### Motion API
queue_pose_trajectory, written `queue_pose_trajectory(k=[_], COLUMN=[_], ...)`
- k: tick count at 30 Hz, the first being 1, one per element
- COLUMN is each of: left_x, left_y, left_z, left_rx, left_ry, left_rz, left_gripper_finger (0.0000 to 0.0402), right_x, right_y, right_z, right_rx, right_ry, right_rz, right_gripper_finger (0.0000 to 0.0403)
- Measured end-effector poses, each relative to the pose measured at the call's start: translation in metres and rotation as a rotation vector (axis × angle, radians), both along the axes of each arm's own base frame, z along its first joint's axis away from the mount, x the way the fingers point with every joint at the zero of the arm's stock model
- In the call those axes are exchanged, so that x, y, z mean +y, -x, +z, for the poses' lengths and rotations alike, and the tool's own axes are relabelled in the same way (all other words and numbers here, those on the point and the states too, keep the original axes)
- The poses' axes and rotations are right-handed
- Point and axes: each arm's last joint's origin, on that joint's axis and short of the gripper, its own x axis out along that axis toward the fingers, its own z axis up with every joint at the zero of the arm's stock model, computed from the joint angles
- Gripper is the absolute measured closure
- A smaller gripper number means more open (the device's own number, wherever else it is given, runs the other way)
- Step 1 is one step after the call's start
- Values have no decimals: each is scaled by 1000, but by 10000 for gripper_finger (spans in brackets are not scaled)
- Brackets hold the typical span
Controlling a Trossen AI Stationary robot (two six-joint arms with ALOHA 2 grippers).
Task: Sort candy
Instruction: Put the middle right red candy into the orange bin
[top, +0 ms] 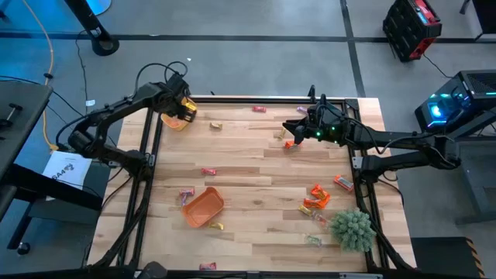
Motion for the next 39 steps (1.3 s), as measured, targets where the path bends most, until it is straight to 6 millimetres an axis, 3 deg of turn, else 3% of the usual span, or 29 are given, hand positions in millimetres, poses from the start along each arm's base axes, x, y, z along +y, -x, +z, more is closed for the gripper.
queue_pose_trajectory(k=[5, 12, 15, 20, 24, 31, 39], left_x=[-33, -112, -144, -183, -193, -193, -191], left_y=[-12, -34, -45, -65, -85, -111, -122], left_z=[24, 43, 38, 5, -25, -70, -108], left_rx=[-235, -277, -247, -126, -39, 156, 321], left_ry=[70, 141, 143, 69, 48, 35, 58], left_rz=[-93, -310, -405, -627, -783, -1032, -1060], left_gripper_finger=[243, 240, 240, 240, 240, 240, 241], right_x=[0, 0, 0, 0, 0, 0, 0], right_y=[0, 0, 0, 0, 0, 0, 0], right_z=[0, 0, 0, 0, 0, 0, 0], right_rx=[0, 0, 0, 2, 3, 3, 12], right_ry=[-1, 0, 0, 4, 5, 7, 25], right_rz=[4, 6, 12, 14, 15, 16, 22], right_gripper_finger=[265, 265, 265, 265, 265, 265, 265])
